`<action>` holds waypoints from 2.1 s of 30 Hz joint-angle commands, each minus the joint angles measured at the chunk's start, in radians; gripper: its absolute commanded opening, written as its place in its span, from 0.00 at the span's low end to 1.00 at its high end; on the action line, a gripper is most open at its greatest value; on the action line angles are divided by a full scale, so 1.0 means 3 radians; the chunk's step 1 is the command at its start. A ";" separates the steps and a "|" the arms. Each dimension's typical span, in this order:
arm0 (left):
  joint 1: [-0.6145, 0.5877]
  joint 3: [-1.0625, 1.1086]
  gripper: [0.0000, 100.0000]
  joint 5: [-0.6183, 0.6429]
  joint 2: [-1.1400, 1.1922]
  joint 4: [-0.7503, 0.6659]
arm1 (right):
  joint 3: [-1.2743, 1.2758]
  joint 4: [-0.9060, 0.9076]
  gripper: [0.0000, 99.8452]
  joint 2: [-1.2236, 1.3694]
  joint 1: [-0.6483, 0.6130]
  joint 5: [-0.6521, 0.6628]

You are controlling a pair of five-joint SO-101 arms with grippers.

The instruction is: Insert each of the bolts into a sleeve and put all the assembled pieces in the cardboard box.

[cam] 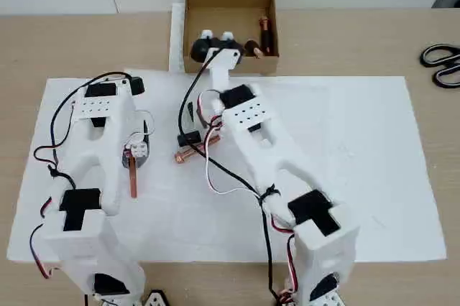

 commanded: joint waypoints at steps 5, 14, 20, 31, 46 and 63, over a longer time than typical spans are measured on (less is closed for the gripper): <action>0.0005 -0.0151 0.01 0.0005 -0.0128 0.0020 | -0.0118 0.0453 0.00 -0.0596 0.0309 0.0148; 0.0056 -0.0151 0.01 0.0005 -0.0128 0.0020 | 0.0174 0.0964 0.00 -0.0550 0.0698 0.0445; 0.0230 -0.0151 0.01 0.0005 -0.0128 0.0020 | 0.0358 0.0954 0.00 -0.0473 0.0877 0.0696; 0.0240 -0.0151 0.01 0.0005 -0.0128 0.0005 | 0.0440 0.0923 0.04 -0.0120 0.0877 0.0992; 0.0240 -0.0151 0.01 0.0005 -0.0128 0.0000 | 0.0394 0.0887 0.16 -0.0079 0.0749 0.0987; 0.0230 -0.0151 0.01 0.0005 -0.0128 0.0010 | 0.0302 0.0800 0.10 0.0345 0.0770 0.0987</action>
